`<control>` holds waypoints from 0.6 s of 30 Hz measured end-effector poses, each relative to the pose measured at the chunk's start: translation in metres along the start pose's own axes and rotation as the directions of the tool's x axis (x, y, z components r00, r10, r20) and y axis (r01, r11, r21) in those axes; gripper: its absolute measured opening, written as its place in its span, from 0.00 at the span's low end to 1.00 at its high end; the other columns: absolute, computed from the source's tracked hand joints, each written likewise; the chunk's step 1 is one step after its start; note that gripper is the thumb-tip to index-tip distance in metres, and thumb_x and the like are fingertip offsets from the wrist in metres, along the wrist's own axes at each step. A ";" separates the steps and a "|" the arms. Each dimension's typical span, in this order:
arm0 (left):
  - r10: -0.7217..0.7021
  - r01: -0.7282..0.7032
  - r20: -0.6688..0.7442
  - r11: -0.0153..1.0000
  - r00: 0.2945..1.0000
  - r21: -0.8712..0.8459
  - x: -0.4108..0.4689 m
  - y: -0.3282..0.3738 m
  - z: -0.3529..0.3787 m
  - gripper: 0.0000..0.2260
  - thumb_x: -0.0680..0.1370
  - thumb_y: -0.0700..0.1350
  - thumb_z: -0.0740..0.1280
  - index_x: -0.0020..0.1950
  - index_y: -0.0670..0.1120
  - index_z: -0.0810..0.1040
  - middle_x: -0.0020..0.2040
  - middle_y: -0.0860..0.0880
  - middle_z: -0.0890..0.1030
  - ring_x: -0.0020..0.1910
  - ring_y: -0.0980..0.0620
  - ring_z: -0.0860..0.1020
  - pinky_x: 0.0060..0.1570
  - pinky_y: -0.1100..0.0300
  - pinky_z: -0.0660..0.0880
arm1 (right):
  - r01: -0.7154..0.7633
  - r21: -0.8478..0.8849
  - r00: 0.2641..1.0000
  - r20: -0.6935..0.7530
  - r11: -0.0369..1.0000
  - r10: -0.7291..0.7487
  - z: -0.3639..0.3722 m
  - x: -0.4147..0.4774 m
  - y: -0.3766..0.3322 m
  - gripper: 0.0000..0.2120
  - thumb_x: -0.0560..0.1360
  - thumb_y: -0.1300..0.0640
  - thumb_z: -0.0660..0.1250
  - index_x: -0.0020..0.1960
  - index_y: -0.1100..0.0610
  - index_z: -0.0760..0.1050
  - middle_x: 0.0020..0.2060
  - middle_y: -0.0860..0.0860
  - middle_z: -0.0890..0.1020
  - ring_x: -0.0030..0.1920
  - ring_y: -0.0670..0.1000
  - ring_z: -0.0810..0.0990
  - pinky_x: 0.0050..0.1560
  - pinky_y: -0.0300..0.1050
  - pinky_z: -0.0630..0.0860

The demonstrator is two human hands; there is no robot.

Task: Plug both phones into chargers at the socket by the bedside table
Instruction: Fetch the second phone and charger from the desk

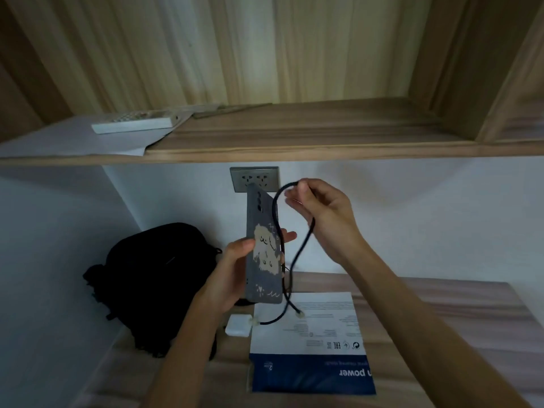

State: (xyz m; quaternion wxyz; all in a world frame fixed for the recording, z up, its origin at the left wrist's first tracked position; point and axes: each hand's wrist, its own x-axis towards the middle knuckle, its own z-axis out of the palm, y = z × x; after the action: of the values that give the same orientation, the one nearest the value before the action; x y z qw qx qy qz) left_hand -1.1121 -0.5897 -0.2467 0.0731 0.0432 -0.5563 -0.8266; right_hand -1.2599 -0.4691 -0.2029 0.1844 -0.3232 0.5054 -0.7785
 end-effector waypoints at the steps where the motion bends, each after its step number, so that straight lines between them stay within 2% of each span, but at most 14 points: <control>1: -0.012 0.012 0.016 1.000 1.000 -0.016 0.001 -0.004 0.003 0.28 0.66 0.63 0.75 0.61 0.49 0.84 0.60 0.45 0.85 0.50 0.51 0.82 0.51 0.56 0.80 | -0.030 0.105 1.000 -0.004 0.994 0.031 0.003 0.002 -0.001 0.08 0.82 0.61 0.63 0.50 0.62 0.80 0.45 0.53 0.85 0.52 0.53 0.83 0.63 0.48 0.78; 4: -0.033 0.033 0.072 0.999 0.997 -0.008 0.005 -0.013 0.015 0.24 0.67 0.62 0.75 0.56 0.49 0.86 0.52 0.47 0.87 0.47 0.50 0.84 0.49 0.56 0.80 | -0.063 0.208 0.998 0.005 0.976 0.063 0.011 0.010 -0.003 0.10 0.83 0.61 0.61 0.53 0.66 0.77 0.48 0.59 0.82 0.52 0.54 0.82 0.65 0.49 0.76; 6: -0.042 0.040 0.079 0.999 0.996 0.017 0.008 -0.016 0.023 0.26 0.67 0.61 0.75 0.57 0.47 0.85 0.51 0.46 0.86 0.46 0.48 0.83 0.49 0.55 0.79 | -0.054 0.140 0.998 -0.003 0.989 0.055 0.015 0.015 -0.004 0.10 0.83 0.60 0.62 0.53 0.66 0.78 0.43 0.55 0.82 0.45 0.49 0.82 0.61 0.45 0.77; 8: -0.053 0.053 0.033 0.999 0.998 0.003 0.009 -0.017 0.030 0.32 0.67 0.57 0.74 0.65 0.41 0.77 0.52 0.44 0.84 0.42 0.47 0.81 0.46 0.53 0.78 | -0.056 0.036 0.998 -0.005 0.998 0.056 0.013 0.017 -0.003 0.09 0.83 0.60 0.63 0.51 0.64 0.80 0.41 0.51 0.84 0.43 0.46 0.83 0.59 0.43 0.77; 10: -0.039 0.039 -0.068 0.999 0.997 -0.008 0.009 -0.014 0.033 0.34 0.67 0.54 0.71 0.69 0.40 0.72 0.49 0.45 0.82 0.37 0.49 0.79 0.42 0.54 0.78 | -0.067 -0.077 0.998 0.006 0.995 0.067 0.003 0.015 0.002 0.09 0.82 0.56 0.63 0.52 0.58 0.81 0.43 0.48 0.86 0.47 0.44 0.85 0.60 0.43 0.77; 11: -0.032 0.029 -0.104 0.999 0.994 -0.030 0.009 -0.012 0.034 0.34 0.67 0.55 0.70 0.69 0.40 0.72 0.47 0.45 0.82 0.35 0.51 0.78 0.40 0.55 0.77 | -0.080 -0.138 0.996 0.021 0.987 0.084 -0.004 0.011 0.006 0.11 0.82 0.50 0.64 0.55 0.54 0.81 0.47 0.48 0.87 0.52 0.44 0.85 0.61 0.44 0.76; 13: -0.006 -0.004 -0.131 0.997 0.991 -0.082 0.007 -0.004 0.033 0.33 0.66 0.56 0.68 0.67 0.41 0.73 0.45 0.47 0.81 0.34 0.52 0.76 0.37 0.57 0.77 | -0.152 -0.190 0.981 0.093 0.970 0.172 -0.019 -0.002 0.019 0.26 0.76 0.34 0.62 0.64 0.50 0.78 0.57 0.49 0.86 0.61 0.45 0.82 0.67 0.46 0.72; 15: 0.033 -0.047 -0.129 0.993 0.991 -0.107 0.006 0.004 0.032 0.32 0.67 0.57 0.67 0.66 0.41 0.73 0.45 0.46 0.79 0.34 0.52 0.76 0.38 0.57 0.77 | -0.281 -0.128 0.928 0.216 0.951 0.303 -0.032 -0.017 0.040 0.43 0.69 0.24 0.58 0.71 0.54 0.71 0.65 0.52 0.81 0.68 0.48 0.77 0.71 0.45 0.67; 16: 0.051 -0.066 -0.124 0.991 0.991 -0.119 0.006 0.009 0.031 0.31 0.68 0.57 0.67 0.66 0.41 0.73 0.45 0.46 0.79 0.35 0.52 0.76 0.38 0.57 0.78 | -0.322 -0.124 0.895 0.284 0.938 0.345 -0.035 -0.026 0.050 0.46 0.68 0.24 0.57 0.73 0.56 0.69 0.67 0.52 0.80 0.70 0.49 0.75 0.71 0.43 0.67; 17: 0.069 -0.084 -0.115 0.988 0.991 -0.126 0.006 0.014 0.030 0.30 0.69 0.57 0.66 0.66 0.41 0.73 0.46 0.45 0.79 0.35 0.52 0.76 0.39 0.56 0.78 | -0.340 -0.160 0.865 0.334 0.927 0.375 -0.036 -0.035 0.059 0.42 0.71 0.27 0.58 0.73 0.57 0.70 0.65 0.50 0.81 0.69 0.50 0.75 0.69 0.39 0.69; 18: 0.080 -0.093 -0.106 0.988 0.991 -0.125 0.006 0.018 0.030 0.30 0.70 0.57 0.66 0.66 0.41 0.73 0.46 0.45 0.79 0.36 0.51 0.76 0.40 0.56 0.78 | -0.351 -0.208 0.836 0.370 0.913 0.405 -0.035 -0.043 0.066 0.34 0.75 0.35 0.61 0.71 0.57 0.72 0.61 0.46 0.84 0.67 0.50 0.78 0.63 0.35 0.73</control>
State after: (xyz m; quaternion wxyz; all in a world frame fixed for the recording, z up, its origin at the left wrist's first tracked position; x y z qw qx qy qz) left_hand -1.1208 -0.5702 -0.2183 0.1396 0.0558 -0.4986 -0.8537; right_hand -1.2552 -0.4475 -0.2861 0.4137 -0.3824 0.5600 -0.6075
